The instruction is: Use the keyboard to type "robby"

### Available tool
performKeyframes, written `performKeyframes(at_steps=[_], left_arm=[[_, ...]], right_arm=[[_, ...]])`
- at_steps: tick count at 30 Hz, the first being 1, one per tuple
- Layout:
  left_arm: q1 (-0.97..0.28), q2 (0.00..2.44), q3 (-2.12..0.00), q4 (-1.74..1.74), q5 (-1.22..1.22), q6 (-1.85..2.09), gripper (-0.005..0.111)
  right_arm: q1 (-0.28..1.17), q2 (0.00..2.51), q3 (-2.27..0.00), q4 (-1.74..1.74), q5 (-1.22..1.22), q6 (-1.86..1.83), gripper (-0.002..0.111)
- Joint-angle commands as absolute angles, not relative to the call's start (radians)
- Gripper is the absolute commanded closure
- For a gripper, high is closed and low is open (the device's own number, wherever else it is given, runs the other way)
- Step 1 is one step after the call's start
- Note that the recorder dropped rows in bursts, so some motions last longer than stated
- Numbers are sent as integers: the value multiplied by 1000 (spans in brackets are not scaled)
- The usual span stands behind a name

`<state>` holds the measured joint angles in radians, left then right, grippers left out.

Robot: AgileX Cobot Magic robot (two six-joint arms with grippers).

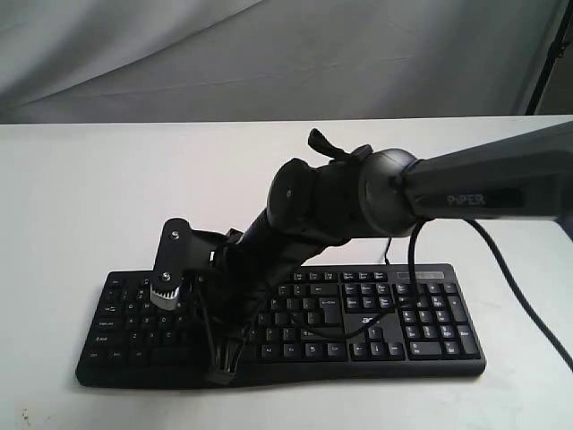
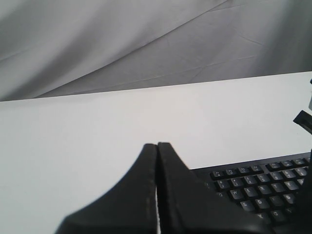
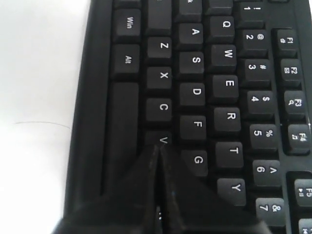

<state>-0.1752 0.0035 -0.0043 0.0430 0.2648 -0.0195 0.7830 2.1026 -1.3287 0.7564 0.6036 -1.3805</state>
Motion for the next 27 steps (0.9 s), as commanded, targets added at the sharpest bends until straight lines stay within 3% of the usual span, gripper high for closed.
performKeyframes(at_steps=[1, 27], left_arm=[[-181, 0, 0, 48, 259, -22, 107], [-181, 0, 0, 48, 259, -22, 107]], right_arm=[[783, 2102, -1323, 763, 596, -1390, 108], [783, 2119, -1323, 763, 593, -1390, 108]])
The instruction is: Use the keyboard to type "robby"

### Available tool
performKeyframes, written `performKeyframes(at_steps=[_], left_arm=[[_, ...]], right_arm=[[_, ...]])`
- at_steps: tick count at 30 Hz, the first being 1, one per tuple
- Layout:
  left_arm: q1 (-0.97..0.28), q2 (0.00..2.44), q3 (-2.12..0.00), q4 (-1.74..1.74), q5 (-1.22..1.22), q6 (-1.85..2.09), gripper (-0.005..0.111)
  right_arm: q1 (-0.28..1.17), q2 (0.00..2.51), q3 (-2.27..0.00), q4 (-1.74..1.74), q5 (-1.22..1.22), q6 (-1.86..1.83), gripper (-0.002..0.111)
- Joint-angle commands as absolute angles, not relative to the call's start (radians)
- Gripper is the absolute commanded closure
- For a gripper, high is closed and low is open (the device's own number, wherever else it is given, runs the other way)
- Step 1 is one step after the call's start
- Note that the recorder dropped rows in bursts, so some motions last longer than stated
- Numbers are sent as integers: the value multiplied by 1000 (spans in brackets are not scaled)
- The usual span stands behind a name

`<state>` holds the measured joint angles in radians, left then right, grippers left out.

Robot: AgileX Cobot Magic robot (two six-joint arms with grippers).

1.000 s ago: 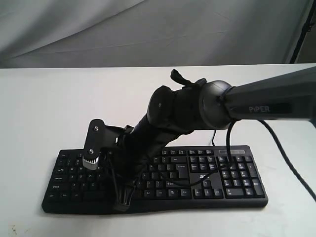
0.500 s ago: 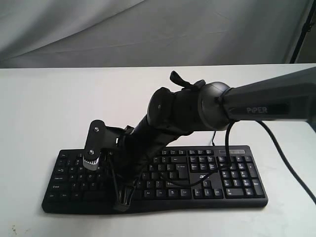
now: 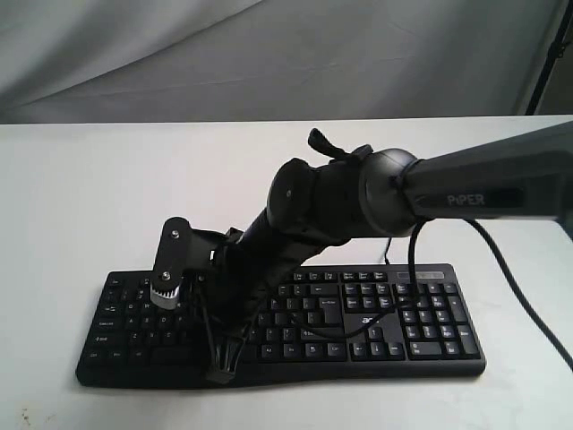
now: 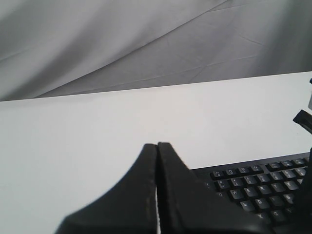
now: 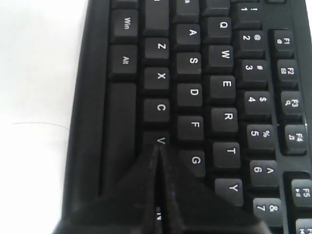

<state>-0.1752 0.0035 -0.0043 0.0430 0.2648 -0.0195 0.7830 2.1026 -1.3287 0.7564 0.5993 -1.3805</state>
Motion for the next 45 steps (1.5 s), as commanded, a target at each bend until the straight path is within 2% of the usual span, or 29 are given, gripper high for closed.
performKeyframes(at_steps=[1, 17, 45], left_arm=[[-181, 0, 0, 48, 259, -22, 107], [-181, 0, 0, 48, 259, -22, 107], [-181, 0, 0, 48, 259, -22, 107]], right_arm=[[783, 2121, -1323, 763, 593, -1390, 108], [783, 2056, -1323, 751, 568, -1390, 108], [782, 2101, -1323, 751, 601, -1386, 108]])
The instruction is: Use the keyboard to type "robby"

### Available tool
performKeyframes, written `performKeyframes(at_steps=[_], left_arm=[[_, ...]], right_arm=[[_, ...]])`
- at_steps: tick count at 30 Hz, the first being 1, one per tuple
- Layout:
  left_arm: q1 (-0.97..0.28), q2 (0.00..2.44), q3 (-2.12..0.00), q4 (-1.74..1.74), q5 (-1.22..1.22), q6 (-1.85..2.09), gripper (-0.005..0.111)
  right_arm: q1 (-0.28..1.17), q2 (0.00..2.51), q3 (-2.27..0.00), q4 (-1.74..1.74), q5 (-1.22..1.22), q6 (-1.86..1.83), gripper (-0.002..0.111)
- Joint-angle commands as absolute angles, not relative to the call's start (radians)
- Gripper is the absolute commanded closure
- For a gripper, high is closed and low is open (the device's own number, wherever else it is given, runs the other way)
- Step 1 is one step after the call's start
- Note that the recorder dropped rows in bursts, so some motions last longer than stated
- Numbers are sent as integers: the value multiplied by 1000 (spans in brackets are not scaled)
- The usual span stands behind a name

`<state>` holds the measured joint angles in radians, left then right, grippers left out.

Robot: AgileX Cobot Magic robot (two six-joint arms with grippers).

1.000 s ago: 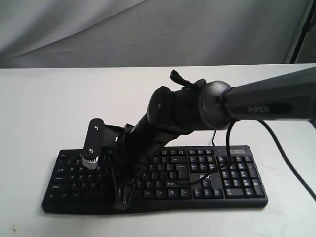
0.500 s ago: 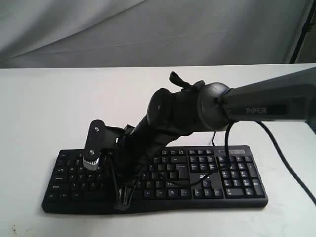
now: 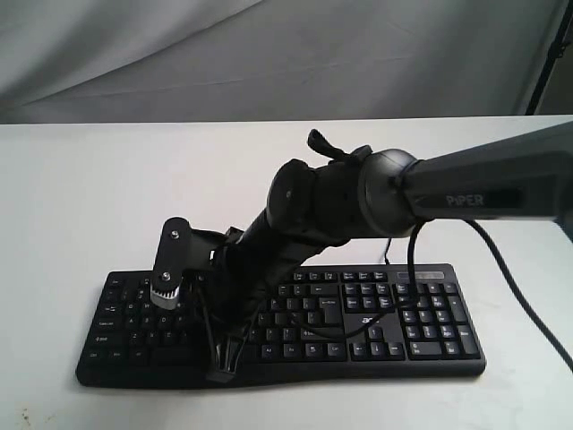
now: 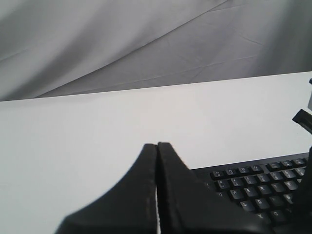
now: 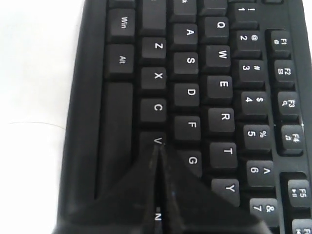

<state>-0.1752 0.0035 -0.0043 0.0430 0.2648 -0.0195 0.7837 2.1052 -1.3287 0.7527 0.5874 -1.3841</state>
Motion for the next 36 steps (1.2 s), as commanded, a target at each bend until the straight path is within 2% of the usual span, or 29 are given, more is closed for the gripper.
performKeyframes(at_steps=[1, 25, 36], left_arm=[[-181, 0, 0, 48, 259, -22, 107], [-181, 0, 0, 48, 259, -22, 107], [-181, 0, 0, 48, 259, -22, 107]], right_arm=[[782, 2101, -1323, 751, 601, -1386, 108], [778, 2065, -1323, 747, 564, -1386, 108], [720, 2110, -1422, 744, 634, -1381, 108]])
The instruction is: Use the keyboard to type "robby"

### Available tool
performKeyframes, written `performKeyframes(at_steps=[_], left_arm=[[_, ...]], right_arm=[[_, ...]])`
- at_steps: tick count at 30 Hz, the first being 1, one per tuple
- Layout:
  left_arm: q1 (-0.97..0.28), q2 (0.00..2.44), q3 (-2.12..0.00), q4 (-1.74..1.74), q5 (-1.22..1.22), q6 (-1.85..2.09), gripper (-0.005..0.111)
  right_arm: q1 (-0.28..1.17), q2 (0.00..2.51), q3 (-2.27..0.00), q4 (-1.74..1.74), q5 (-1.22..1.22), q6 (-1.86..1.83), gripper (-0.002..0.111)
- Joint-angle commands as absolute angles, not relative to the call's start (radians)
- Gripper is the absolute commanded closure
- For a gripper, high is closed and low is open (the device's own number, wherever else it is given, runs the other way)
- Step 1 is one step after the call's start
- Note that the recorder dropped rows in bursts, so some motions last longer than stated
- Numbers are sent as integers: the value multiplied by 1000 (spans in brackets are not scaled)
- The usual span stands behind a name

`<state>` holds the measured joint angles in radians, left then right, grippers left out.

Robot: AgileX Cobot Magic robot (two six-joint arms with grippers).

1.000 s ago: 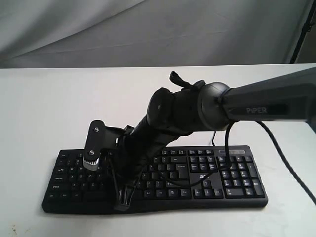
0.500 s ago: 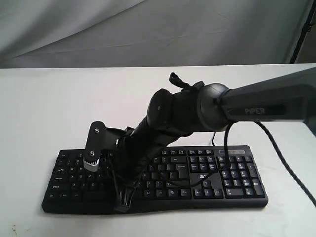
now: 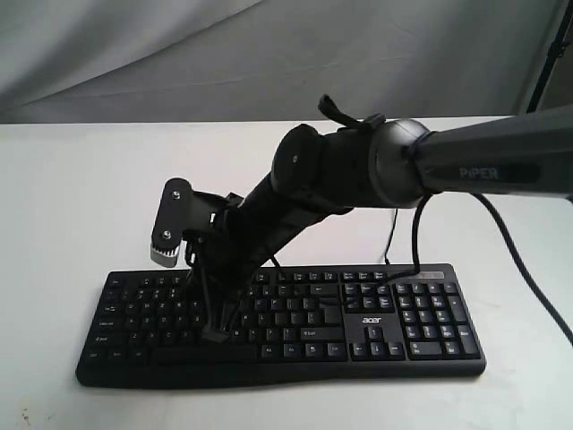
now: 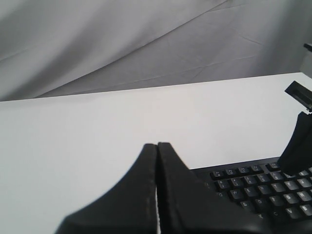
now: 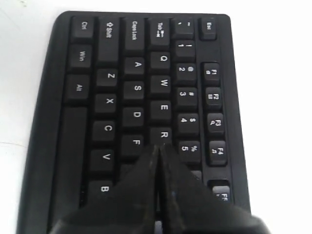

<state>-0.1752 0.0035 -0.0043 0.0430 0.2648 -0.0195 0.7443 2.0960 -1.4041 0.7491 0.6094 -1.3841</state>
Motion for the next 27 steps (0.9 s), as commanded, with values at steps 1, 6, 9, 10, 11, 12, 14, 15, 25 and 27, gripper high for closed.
performKeyframes(at_steps=[1, 6, 9, 10, 11, 12, 14, 15, 25, 27], left_arm=[[-181, 0, 0, 48, 259, -22, 107], [-181, 0, 0, 48, 259, -22, 107], [-181, 0, 0, 48, 259, -22, 107], [-181, 0, 0, 48, 259, -22, 107], [-181, 0, 0, 48, 259, -22, 107], [-181, 0, 0, 48, 259, -22, 107], [-181, 0, 0, 48, 259, -22, 107], [-181, 0, 0, 48, 259, -22, 107], [-181, 0, 0, 48, 259, -22, 107], [-181, 0, 0, 48, 259, -22, 107]], right_arm=[[717, 2113, -1422, 747, 636, -1381, 108], [707, 2118, -1422, 751, 644, -1390, 108], [707, 2120, -1422, 770, 651, -1417, 108], [706, 2120, -1422, 770, 651, -1417, 108], [706, 2120, -1422, 770, 651, -1417, 108], [699, 2122, -1422, 770, 662, -1417, 108], [696, 2122, -1422, 772, 669, -1417, 108], [694, 2122, -1422, 772, 669, -1417, 108], [687, 2125, -1422, 798, 692, -1457, 108], [685, 2133, -1425, 808, 689, -1461, 108]])
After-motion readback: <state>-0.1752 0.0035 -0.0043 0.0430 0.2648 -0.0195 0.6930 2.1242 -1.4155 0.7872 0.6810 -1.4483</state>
